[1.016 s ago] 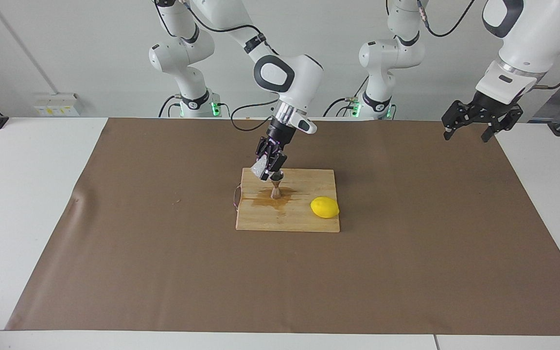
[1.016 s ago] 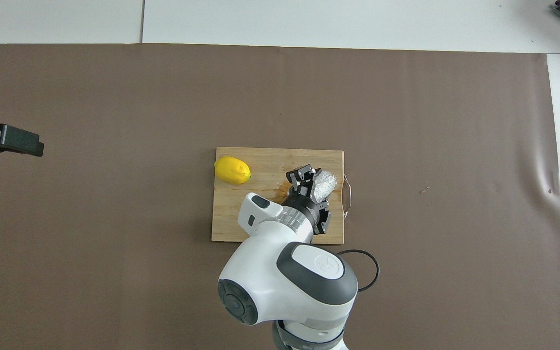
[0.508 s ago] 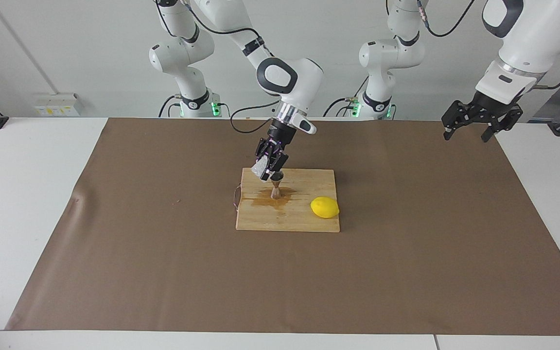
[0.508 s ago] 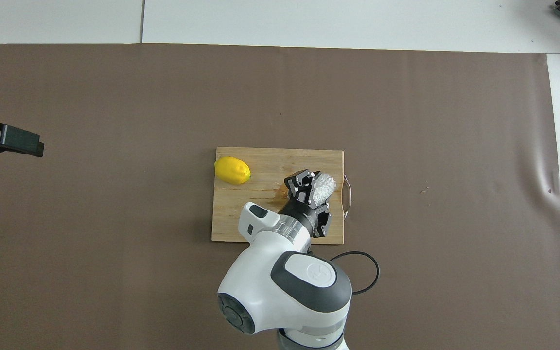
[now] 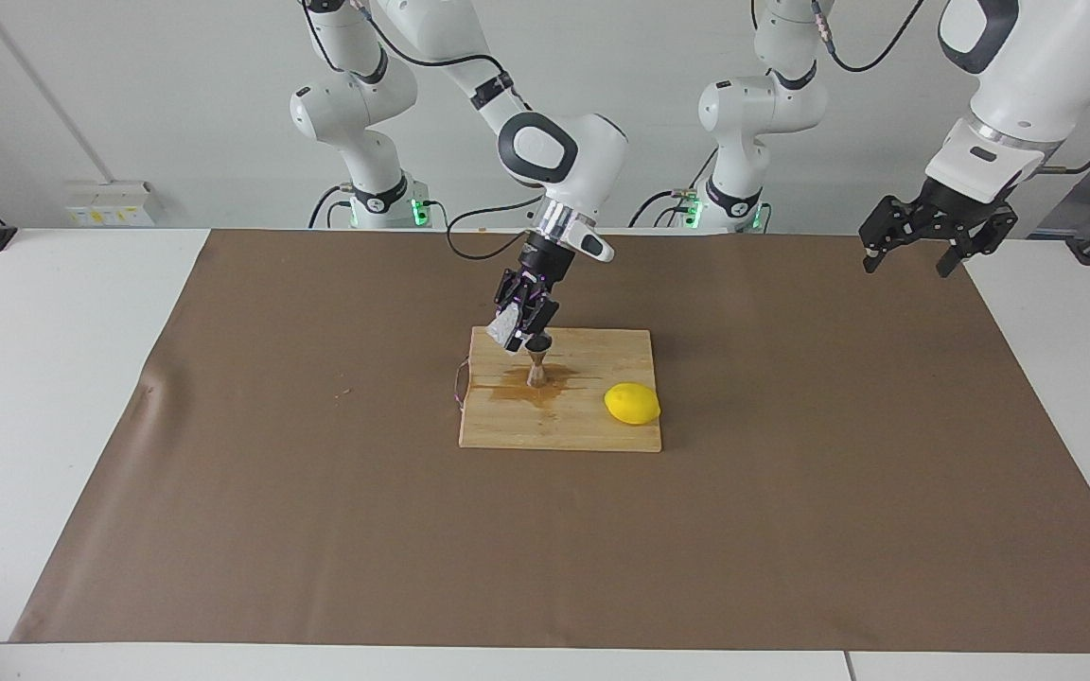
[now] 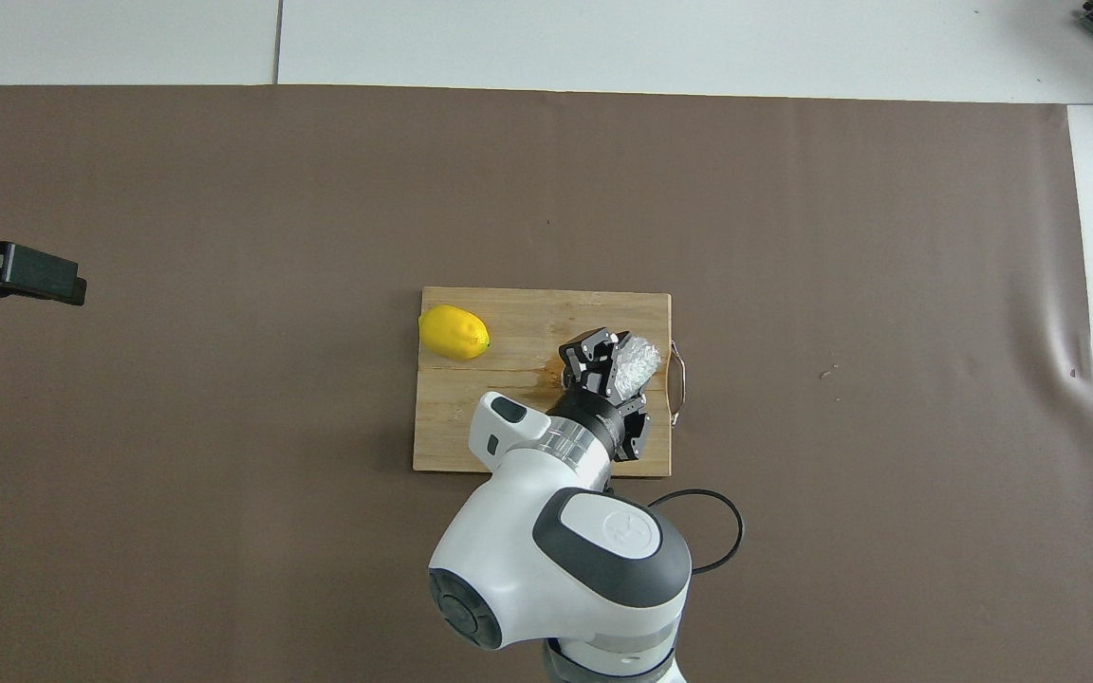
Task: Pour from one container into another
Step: 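Hold the glass cup tipped over the metal cup with the right gripper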
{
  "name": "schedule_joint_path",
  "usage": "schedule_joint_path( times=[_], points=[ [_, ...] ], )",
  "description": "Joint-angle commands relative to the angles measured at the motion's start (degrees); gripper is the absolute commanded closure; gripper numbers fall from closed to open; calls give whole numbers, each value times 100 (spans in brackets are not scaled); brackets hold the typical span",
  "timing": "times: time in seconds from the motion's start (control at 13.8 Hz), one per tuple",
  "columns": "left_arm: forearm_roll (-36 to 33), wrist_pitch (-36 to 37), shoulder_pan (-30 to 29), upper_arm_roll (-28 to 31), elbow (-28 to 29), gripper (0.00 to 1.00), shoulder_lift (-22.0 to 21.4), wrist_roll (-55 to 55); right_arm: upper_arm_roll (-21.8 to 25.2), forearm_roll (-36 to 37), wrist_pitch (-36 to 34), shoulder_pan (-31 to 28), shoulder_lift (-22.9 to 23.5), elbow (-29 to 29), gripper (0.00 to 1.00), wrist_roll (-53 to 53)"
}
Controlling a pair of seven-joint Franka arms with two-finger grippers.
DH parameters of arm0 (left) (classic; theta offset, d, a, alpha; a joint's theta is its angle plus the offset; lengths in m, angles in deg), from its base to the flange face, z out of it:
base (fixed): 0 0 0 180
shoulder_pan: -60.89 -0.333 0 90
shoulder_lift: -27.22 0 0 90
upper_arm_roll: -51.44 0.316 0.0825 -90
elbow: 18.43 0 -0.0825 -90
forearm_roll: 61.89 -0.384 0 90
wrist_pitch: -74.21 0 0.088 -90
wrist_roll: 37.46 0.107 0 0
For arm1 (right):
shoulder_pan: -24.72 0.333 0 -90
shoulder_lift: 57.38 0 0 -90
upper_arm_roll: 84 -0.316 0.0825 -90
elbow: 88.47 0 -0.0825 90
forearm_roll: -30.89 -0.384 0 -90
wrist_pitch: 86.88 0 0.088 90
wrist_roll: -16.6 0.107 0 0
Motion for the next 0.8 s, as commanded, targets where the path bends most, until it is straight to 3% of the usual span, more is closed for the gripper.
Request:
schedule_joint_path(
  times=[0.0,0.73],
  points=[
    [56,-85,74,57,46,0,-15,-23,-43,-243,34,-112,-125,17,94,69],
    [56,-94,65,57,47,0,-15,4,-34,-1500,42,-341,-353,289,94,-37]
  ],
)
